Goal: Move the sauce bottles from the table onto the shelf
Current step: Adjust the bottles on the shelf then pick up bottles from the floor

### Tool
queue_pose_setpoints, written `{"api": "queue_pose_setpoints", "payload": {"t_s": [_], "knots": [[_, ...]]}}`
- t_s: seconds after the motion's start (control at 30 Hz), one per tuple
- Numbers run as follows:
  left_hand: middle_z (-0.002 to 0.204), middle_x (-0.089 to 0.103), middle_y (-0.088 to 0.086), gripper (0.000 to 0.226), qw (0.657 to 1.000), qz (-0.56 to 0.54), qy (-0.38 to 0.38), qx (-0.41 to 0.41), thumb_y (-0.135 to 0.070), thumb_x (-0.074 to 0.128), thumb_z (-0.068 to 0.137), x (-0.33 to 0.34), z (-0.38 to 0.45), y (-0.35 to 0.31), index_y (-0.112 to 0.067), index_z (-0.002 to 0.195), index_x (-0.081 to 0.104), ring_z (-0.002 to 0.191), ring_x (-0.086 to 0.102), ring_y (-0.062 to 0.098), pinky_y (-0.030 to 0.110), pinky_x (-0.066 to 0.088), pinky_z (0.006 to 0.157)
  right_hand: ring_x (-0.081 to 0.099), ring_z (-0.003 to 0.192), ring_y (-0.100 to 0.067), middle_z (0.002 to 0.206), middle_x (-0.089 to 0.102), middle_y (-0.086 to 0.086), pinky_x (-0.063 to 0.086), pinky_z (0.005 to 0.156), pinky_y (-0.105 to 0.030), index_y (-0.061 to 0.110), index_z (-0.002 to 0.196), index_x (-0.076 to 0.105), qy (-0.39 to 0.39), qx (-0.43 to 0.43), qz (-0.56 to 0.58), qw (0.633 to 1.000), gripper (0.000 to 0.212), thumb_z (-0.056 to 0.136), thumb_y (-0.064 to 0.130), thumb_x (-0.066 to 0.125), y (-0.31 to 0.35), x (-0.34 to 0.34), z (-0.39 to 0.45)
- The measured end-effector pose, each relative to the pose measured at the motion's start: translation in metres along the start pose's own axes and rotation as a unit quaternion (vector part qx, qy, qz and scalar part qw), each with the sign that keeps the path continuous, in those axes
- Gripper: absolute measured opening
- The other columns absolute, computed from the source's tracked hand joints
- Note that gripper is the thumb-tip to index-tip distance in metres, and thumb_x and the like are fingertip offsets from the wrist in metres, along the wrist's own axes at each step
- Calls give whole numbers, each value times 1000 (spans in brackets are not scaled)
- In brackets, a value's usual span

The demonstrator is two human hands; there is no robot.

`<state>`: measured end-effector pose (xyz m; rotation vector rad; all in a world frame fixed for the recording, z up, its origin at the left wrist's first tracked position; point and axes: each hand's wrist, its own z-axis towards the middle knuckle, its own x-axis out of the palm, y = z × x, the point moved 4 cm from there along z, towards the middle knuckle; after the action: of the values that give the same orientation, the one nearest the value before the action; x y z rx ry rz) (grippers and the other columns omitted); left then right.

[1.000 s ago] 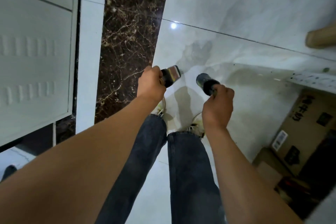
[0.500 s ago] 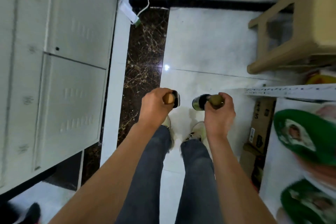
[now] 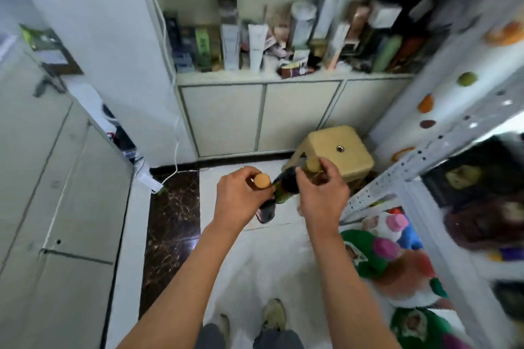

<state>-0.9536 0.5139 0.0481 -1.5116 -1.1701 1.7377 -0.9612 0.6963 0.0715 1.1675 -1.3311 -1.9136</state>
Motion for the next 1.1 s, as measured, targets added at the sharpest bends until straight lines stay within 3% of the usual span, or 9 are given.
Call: {"api": "queue_pose_setpoints", "payload": {"t_s": [0.1, 0.17, 0.3, 0.53, 0.63, 0.73, 0.87, 0.97, 1.1], "knots": [[69, 66, -22, 34, 998, -23, 1, 64, -54, 79, 50, -14, 7, -47, -34, 75, 66, 67, 61, -6, 10, 46, 61, 51, 84, 26, 85, 59, 23, 32, 71, 9, 27, 106, 69, -63, -55, -10, 996, 36, 73, 29, 84, 49, -31, 1], [64, 62, -24, 33, 993, -41, 1, 115, -53, 82, 52, -23, 7, -81, -36, 67, 58, 65, 58, -8, 6, 40, 55, 52, 84, 23, 86, 59, 22, 32, 71, 8, 25, 103, 69, -101, -93, -10, 990, 33, 73, 32, 83, 82, -54, 0], [59, 56, -17, 40, 976, -42, 0, 213, -61, 78, 55, -35, -4, -148, -34, 66, 49, 67, 56, -4, 11, 39, 49, 56, 78, 5, 84, 61, 16, 39, 76, -4, 24, 103, 72, -183, -146, -36, 971, 34, 73, 38, 81, 136, -105, -2], [54, 51, -7, 48, 942, -134, -8, 306, -59, 76, 61, -41, -51, -260, -22, 62, 45, 55, 49, 11, 30, 42, 49, 62, 77, -2, 84, 66, 9, 47, 73, -10, 19, 100, 75, -276, -189, -15, 942, 34, 70, 33, 81, 202, -204, -19], [54, 52, -8, 47, 920, -154, -8, 360, -58, 76, 62, -37, -81, -314, -23, 61, 46, 55, 50, 10, 22, 38, 45, 62, 79, -1, 85, 67, 10, 45, 72, -8, 18, 101, 74, -303, -210, -9, 929, 33, 72, 31, 82, 225, -253, -31], [54, 52, -9, 46, 904, -176, -12, 389, -60, 75, 62, -33, -112, -366, -24, 61, 47, 60, 52, 9, 20, 38, 47, 62, 75, -2, 80, 65, 13, 43, 68, -6, 24, 88, 72, -341, -252, -10, 906, 19, 72, 27, 82, 252, -305, -45], [54, 52, -9, 45, 885, -204, -8, 418, -57, 78, 61, -26, -158, -431, -21, 60, 50, 57, 52, 6, 17, 36, 45, 61, 74, 2, 80, 63, 15, 48, 73, -15, 21, 97, 74, -400, -262, -10, 878, 29, 70, 28, 84, 280, -376, -59], [51, 50, -9, 46, 866, -230, 7, 444, -58, 75, 62, -14, -194, -475, -21, 58, 48, 54, 50, 3, 14, 33, 44, 59, 72, 6, 78, 59, 20, 51, 71, -16, 28, 95, 72, -435, -265, -16, 860, 29, 69, 30, 84, 290, -425, -64], [53, 52, -6, 46, 851, -253, 33, 459, -58, 73, 65, 8, -237, -524, -18, 60, 51, 52, 50, 8, 18, 31, 44, 64, 79, -7, 83, 64, 13, 55, 79, -30, 25, 93, 72, -466, -262, -39, 844, 26, 70, 30, 82, 295, -479, -69]]}}
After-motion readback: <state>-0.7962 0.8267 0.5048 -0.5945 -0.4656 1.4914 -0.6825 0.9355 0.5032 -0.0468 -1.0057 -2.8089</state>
